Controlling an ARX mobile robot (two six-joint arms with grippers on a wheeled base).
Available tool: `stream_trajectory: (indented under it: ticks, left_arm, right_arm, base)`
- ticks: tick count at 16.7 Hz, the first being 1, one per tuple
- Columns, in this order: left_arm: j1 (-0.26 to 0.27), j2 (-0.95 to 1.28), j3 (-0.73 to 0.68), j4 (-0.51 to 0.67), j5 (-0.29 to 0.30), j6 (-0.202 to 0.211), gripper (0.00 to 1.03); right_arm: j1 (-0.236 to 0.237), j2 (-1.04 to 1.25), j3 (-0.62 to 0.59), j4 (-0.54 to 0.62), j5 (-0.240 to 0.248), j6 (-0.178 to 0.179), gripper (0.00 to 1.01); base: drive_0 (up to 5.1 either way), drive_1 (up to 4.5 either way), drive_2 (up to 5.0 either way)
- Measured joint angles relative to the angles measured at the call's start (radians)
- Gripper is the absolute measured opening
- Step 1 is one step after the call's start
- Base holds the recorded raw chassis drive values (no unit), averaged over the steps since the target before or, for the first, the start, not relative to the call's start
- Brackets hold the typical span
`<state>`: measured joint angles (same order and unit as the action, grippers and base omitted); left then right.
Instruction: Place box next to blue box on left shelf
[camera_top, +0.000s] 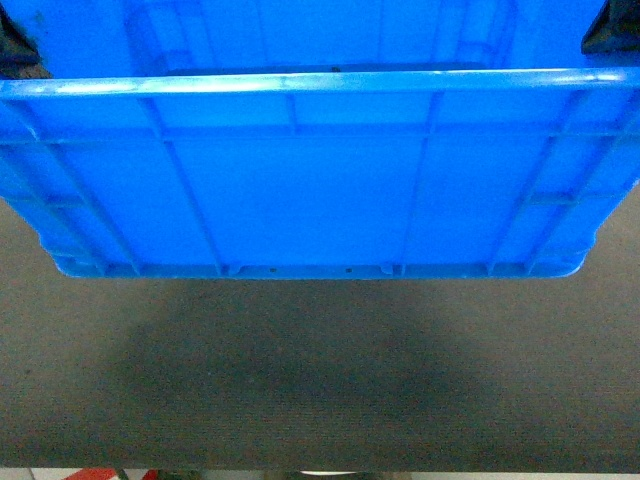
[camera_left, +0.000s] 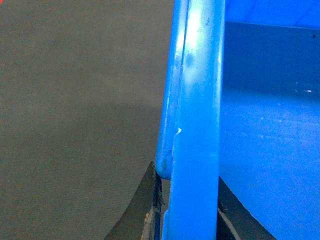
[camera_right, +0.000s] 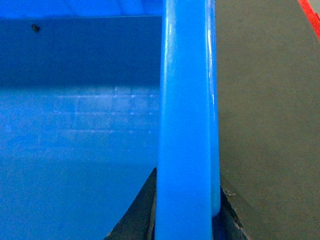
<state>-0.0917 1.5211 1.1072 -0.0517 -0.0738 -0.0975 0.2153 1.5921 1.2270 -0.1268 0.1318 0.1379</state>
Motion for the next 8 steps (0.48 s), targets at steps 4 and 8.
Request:
stream_trajectory:
  ticks: [4, 8]
  left_arm:
    - [0.0, 0.0, 0.0, 0.0, 0.0, -0.001, 0.14]
    - [0.0, 0.0, 0.0, 0.0, -0.001, -0.002, 0.14]
  right_arm:
    - [0.0, 0.0, 0.0, -0.002, 0.005, 0.0, 0.22]
    - [0.0, 0.0, 0.0, 0.0, 0.004, 0.0, 0.22]
  base:
    - [-1.7, -1.69, -1.7]
    - [-1.5, -1.54, -1.5]
